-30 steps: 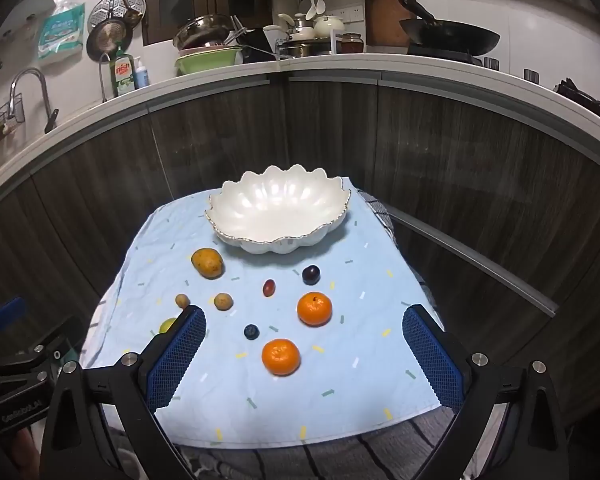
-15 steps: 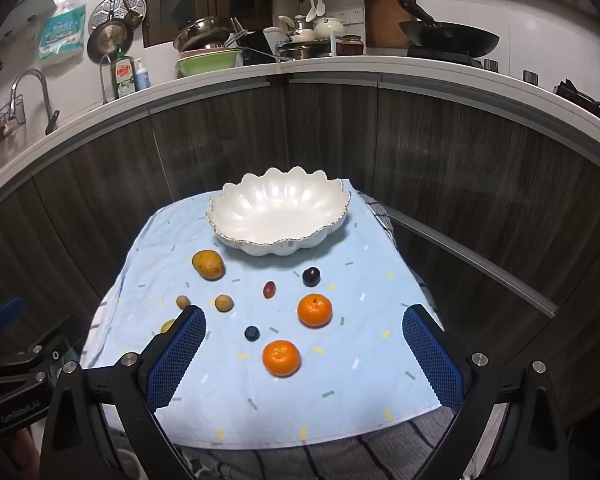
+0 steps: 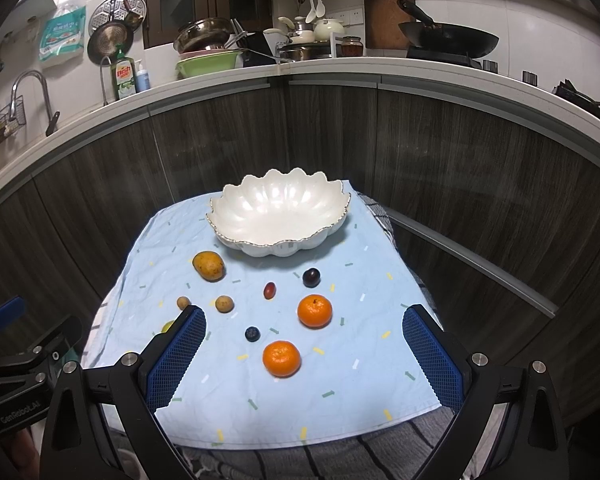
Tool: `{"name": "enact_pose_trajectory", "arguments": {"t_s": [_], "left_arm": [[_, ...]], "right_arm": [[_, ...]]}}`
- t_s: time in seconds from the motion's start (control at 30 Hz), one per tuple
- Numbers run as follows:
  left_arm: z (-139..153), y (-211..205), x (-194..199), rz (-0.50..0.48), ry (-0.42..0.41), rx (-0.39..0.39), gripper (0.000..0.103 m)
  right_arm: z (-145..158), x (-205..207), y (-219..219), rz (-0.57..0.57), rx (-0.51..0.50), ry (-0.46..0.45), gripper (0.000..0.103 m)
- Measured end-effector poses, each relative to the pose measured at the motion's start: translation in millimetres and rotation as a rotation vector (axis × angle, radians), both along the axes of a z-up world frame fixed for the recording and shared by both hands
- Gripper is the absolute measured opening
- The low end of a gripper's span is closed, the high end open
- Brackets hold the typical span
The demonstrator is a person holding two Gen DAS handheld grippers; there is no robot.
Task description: Organize fruits
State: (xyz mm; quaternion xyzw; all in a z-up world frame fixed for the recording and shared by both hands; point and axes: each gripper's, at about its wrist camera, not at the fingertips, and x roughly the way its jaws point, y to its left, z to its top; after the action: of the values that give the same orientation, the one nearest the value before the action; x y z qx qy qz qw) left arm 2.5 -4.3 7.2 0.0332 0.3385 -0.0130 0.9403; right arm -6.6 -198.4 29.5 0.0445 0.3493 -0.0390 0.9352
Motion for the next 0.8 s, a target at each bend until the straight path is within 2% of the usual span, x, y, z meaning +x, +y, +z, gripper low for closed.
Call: {"name": "enact_pose_trajectory", "arguments": {"t_s": [0.8], "left_arm": [[6.1,1.6,-5.1,-0.001,-0.006,0.000,0.103]], "right_arm": [[2.3,0.4,-0.4,0.002,0.000,-0.003,0.100]]}}
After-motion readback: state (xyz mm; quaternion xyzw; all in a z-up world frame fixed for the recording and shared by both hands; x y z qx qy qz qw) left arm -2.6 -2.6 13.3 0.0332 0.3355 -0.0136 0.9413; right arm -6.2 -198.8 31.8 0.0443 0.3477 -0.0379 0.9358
